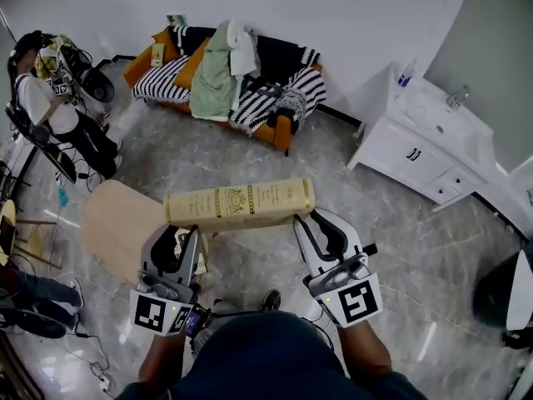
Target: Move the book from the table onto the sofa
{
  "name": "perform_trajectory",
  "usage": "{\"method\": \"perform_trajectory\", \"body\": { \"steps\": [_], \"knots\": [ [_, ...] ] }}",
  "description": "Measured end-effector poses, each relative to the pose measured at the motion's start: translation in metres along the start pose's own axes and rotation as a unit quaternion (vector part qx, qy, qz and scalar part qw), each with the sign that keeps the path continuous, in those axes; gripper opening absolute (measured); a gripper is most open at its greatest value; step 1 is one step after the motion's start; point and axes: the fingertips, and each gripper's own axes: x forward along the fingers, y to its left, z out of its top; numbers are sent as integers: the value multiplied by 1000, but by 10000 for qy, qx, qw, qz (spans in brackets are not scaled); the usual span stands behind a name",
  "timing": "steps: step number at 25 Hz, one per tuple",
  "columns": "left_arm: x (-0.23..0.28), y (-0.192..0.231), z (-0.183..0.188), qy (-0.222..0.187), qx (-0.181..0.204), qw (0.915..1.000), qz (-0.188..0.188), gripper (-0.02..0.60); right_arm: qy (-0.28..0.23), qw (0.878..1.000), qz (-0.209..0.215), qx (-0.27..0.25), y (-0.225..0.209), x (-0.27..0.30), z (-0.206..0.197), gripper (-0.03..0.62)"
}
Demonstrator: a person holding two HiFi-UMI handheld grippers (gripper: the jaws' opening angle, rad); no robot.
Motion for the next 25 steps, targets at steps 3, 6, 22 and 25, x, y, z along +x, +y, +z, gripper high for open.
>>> {"method": "perform_trajectory", "body": {
  "steps": [3, 6, 22, 25],
  "knots": [
    [28, -21, -11, 62, 4, 9998, -193, 124, 47, 9998, -179, 63, -30, -13, -12, 89],
    [86, -53, -23, 143, 51, 9992, -366, 124, 64, 9993, -354, 130, -91, -26, -30, 89],
    [202, -64, -51, -81, -168, 9921, -1238, 124, 216, 9924, -1210, -46, -179, -13, -47, 89],
    [252, -57, -60, -112, -263, 9920, -1229, 124, 251, 9924, -1193, -131, -220, 14, -53, 89]
  ]
}}
